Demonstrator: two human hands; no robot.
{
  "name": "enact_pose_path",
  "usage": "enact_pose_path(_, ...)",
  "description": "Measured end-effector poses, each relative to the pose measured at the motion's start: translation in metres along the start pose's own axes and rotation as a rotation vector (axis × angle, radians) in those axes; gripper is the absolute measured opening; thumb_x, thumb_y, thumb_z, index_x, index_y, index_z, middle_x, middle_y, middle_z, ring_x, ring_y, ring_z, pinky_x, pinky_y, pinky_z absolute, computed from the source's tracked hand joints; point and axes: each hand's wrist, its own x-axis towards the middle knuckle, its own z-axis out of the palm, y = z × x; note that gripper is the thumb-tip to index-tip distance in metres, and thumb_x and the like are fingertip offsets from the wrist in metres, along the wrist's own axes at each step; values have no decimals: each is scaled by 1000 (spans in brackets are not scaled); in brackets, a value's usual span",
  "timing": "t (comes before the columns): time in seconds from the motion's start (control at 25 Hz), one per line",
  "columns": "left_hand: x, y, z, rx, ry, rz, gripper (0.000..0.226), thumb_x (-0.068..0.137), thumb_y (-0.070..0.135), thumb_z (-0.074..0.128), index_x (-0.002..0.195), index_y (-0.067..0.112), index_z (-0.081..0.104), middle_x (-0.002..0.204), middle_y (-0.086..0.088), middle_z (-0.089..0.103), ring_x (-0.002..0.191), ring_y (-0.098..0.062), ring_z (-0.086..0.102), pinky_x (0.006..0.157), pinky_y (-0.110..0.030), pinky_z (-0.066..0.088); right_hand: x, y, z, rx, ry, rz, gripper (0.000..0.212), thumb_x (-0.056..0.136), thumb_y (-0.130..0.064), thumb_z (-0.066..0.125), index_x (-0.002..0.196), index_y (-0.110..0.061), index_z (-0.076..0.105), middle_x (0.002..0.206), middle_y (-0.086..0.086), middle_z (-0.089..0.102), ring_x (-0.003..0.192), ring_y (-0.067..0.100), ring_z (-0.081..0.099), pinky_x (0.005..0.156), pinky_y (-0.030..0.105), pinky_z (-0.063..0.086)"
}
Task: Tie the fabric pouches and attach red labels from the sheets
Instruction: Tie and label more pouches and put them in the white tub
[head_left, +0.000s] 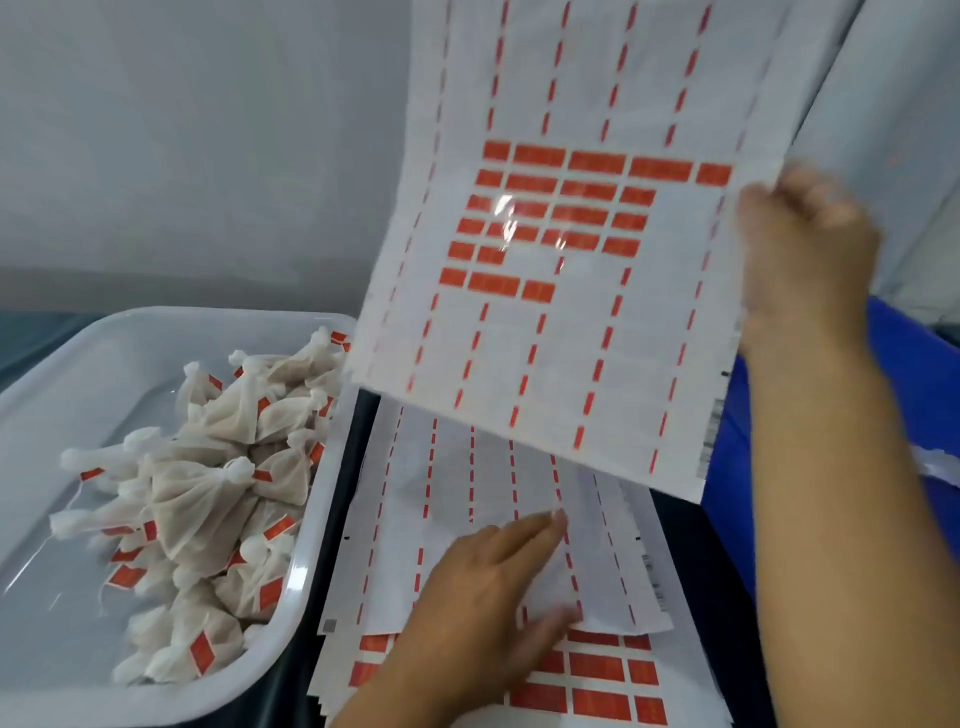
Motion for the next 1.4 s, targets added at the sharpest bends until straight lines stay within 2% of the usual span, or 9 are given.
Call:
enact_pose_path(0.2,-2,-24,-2,75,229,-3,51,105,42,50,150,49,27,154,26,41,127,-8,55,104,-16,38,-43,70,36,-259,-266,199,21,96,-12,59,93,-26,74,78,-16,76,68,4,72,54,22,57)
enact_pose_path(0.36,-8,-16,-10,9,97,98,41,104,39,55,143,45,45,150,33,42,139,5,41,111,-10,28,-71,136,41,-512,-464,335,20,100,-13,58,93,-22,74,92,-6,76,80,16,72,62,28,57)
enact_pose_path(0.48,-15,-4,-19,-317,-24,160,49,98,34,68,138,56,51,147,45,37,141,18,27,114,-11,29,-78,168,35,-737,-491,374,24,102,-8,51,89,-18,70,97,0,75,71,12,65,54,22,42)
enact_pose_path(0.6,-23,11,-33,-864,-162,62,32,90,35,78,120,45,73,140,28,57,134,2,51,106,-26,50,-82,178,35,-838,-472,408,14,104,-15,54,97,-18,65,102,0,73,71,11,68,52,20,42)
enact_pose_path(0.76,-29,19,-53,-1117,28,57,26,82,37,79,108,35,80,117,5,75,115,-13,68,92,-20,55,-85,171,36,-1042,-463,226,25,103,-21,58,127,-19,56,118,5,62,87,14,60,65,26,47)
enact_pose_path(0.88,-16,12,-65,-1079,391,51,23,85,37,78,108,41,79,113,12,76,105,-8,72,80,-15,57,-101,164,41,-975,-457,12,53,100,-36,64,148,-27,44,144,4,53,126,23,53,99,40,50)
enact_pose_path(1.04,22,-18,-62,-802,761,-75,30,94,24,70,121,36,72,112,30,72,104,5,70,74,-10,55,-137,166,54,-943,-775,-57,63,97,-61,55,153,-39,36,164,-8,35,155,23,26,125,52,19)
enact_pose_path(1.2,50,-50,-46,-474,849,-185,37,98,32,61,135,34,62,123,32,57,102,25,57,76,4,43,-144,179,38,-986,-902,26,63,94,-66,56,150,-40,42,159,-13,42,153,20,31,126,57,21)
enact_pose_path(1.4,57,-71,-29,-229,830,-256,43,98,25,67,140,32,60,137,22,54,123,4,49,99,-8,34,-132,178,22,-978,-852,33,56,95,-59,59,146,-42,46,159,-13,42,155,20,27,125,53,14)
